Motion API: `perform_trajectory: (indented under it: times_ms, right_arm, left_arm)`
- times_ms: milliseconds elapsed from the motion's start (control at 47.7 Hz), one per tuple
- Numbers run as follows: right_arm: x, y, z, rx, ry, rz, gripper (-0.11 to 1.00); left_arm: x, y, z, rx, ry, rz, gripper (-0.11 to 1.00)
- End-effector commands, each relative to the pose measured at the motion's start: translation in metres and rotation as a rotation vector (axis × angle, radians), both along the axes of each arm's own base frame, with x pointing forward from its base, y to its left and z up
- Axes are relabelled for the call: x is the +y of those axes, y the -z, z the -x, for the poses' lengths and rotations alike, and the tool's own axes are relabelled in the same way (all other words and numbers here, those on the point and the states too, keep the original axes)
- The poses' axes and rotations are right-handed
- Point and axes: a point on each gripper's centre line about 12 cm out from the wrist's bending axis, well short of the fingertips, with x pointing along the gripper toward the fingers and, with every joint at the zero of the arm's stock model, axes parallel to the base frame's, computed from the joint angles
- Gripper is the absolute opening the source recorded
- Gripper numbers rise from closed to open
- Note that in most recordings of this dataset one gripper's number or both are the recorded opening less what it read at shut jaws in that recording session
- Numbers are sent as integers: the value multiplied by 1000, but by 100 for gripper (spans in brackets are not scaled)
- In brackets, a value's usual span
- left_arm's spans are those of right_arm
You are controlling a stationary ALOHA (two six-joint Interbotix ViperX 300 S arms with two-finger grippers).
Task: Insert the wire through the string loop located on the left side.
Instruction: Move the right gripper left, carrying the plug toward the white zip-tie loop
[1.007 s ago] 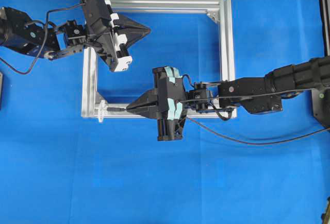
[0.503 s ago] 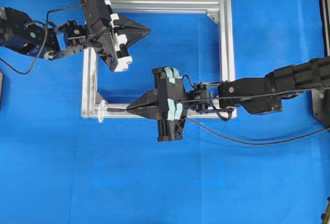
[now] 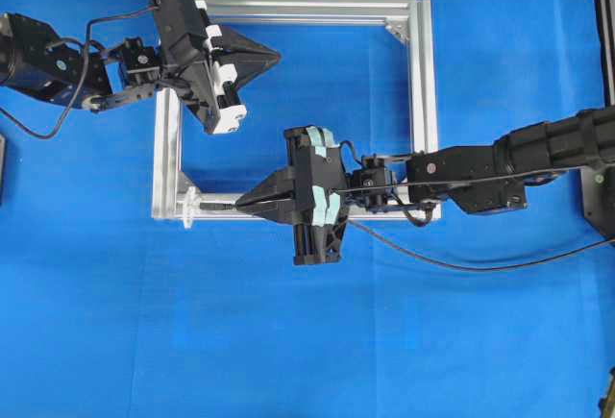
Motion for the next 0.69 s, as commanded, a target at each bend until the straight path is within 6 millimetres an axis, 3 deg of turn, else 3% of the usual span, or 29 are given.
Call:
perform_trajectory:
  times_ms: [0, 440, 671]
  right_arm:
    - [1, -13, -4, -37, 0, -5, 0]
    - [3, -14, -7, -43, -3, -6, 0]
    - [6, -13, -26, -64, -7, -7, 0]
  left_arm:
    - [-1, -15, -2, -44, 5, -14, 0]
    - [0, -16, -2, -47, 4, -15, 0]
    - [0, -17, -3, -48, 4, -15, 0]
